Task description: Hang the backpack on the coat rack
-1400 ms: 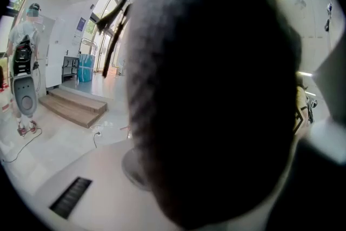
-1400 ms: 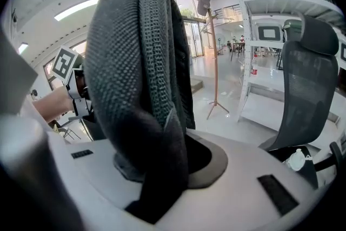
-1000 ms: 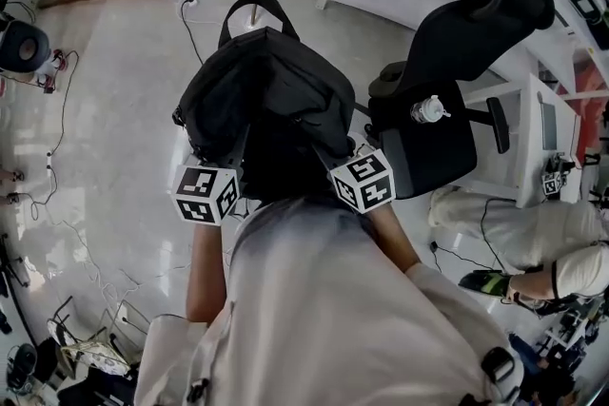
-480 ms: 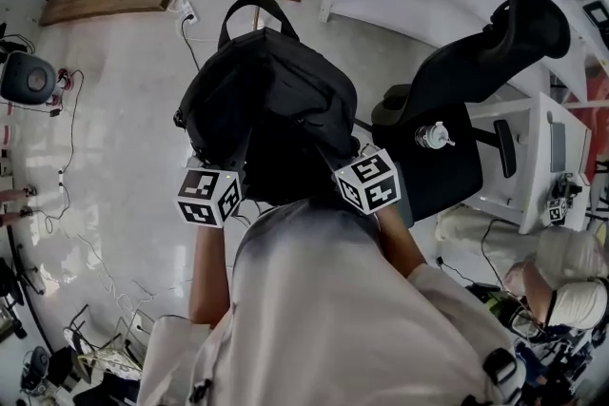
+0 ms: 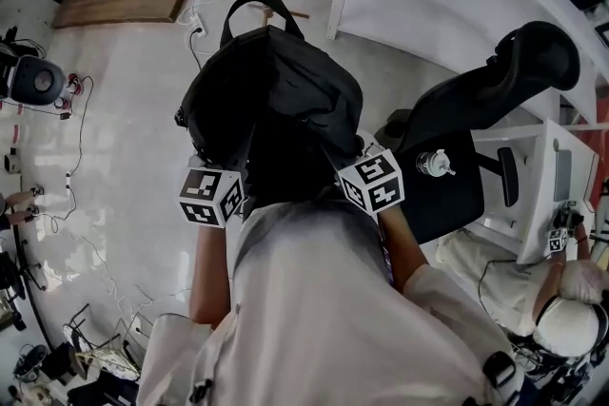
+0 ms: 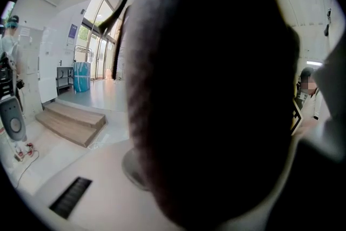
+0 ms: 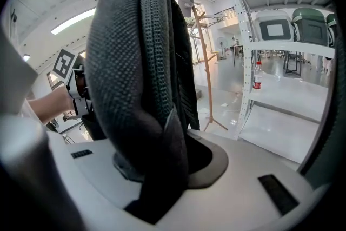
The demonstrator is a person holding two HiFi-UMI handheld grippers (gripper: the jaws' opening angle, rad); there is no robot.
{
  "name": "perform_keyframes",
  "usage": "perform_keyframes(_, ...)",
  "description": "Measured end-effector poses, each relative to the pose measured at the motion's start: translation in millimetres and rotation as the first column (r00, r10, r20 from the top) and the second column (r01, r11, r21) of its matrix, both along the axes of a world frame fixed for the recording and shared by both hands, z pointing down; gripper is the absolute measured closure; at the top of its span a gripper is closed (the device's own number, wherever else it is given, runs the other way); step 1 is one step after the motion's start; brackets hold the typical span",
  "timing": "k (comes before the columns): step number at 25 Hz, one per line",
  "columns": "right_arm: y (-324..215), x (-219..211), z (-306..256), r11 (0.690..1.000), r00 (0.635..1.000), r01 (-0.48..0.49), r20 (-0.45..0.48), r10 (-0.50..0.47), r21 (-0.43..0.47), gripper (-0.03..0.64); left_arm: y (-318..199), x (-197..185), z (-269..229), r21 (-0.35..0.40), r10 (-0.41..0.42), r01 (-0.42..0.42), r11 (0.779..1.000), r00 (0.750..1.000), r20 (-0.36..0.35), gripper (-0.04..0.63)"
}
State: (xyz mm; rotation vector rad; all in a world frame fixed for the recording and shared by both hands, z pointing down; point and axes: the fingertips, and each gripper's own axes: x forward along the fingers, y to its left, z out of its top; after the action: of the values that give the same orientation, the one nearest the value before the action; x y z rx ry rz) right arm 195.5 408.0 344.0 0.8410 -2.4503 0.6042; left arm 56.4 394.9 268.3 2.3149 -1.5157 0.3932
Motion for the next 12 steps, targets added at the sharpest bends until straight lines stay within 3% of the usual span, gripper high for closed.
perform_keyframes(12, -51.1, -4.0, -19.5, 0.998, 1.0, -0.001, 0.01, 0.0, 0.067, 0.506, -46.8, -3.3, -21.8, 0.063, 0.002, -0.003, 0.998, 1.0, 0.016, 0.511)
